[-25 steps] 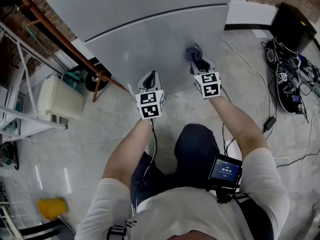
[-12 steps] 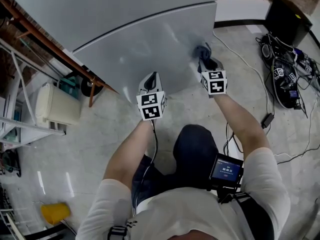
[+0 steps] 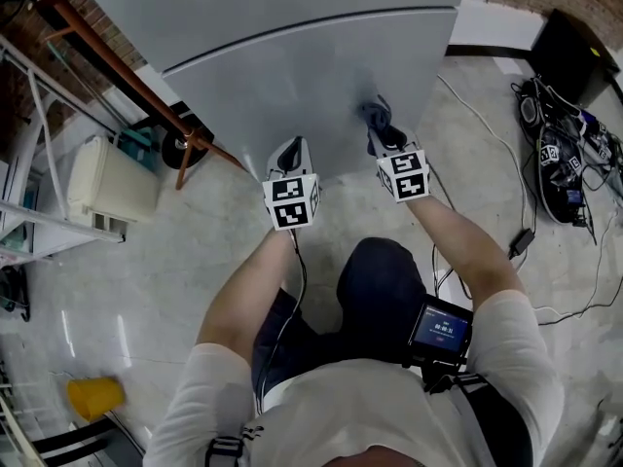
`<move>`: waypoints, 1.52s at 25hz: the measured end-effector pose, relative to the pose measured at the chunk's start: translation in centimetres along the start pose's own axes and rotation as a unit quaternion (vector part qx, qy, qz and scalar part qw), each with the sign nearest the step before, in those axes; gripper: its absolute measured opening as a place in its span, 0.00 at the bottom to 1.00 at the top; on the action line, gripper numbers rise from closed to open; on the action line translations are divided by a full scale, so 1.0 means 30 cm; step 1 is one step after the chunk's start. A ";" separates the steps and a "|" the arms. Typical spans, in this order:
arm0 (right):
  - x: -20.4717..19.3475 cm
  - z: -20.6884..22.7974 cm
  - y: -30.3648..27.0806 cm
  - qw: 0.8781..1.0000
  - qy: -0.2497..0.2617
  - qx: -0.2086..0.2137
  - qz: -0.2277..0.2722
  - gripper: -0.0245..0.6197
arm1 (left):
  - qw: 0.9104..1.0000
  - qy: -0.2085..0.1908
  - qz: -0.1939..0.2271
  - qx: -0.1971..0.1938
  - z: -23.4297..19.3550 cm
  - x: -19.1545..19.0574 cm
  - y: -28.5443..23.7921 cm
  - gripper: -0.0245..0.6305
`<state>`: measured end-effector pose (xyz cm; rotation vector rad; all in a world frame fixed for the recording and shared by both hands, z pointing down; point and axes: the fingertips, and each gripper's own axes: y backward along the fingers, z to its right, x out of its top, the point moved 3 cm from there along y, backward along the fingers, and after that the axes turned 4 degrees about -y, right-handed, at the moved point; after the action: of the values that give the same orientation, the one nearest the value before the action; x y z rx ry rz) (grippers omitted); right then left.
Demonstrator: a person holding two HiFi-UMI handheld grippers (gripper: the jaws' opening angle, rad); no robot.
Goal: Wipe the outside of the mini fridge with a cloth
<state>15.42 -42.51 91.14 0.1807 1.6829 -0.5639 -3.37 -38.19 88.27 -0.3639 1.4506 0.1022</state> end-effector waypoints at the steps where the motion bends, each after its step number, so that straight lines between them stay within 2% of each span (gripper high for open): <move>1: 0.003 -0.054 -0.013 1.000 0.006 0.014 0.000 0.16 | 1.000 0.002 -0.001 0.003 -0.026 -0.008 0.013 0.04; 8: 0.053 -0.410 -0.116 0.993 0.043 0.107 0.006 0.16 | 0.999 0.014 -0.007 0.039 -0.211 -0.065 0.127 0.04; 16: 0.083 -0.733 -0.254 0.983 0.065 0.169 0.008 0.16 | 0.995 0.028 -0.026 0.097 -0.450 -0.170 0.282 0.04; 22: 0.072 -0.919 -0.322 0.975 0.086 0.204 0.009 0.16 | 0.991 0.037 -0.032 0.123 -0.557 -0.220 0.358 0.04; 31: 0.046 -0.905 -0.366 0.978 0.093 0.186 0.000 0.16 | 0.990 0.043 -0.037 0.128 -0.608 -0.265 0.382 0.04; 38: -0.004 -0.726 -0.310 0.984 0.086 0.154 -0.014 0.16 | 0.994 0.042 -0.036 0.090 -0.498 -0.251 0.286 0.04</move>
<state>-7.74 -40.52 95.66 0.4399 1.7596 -0.8487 -20.96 -33.53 92.95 -0.2748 1.5145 -0.1029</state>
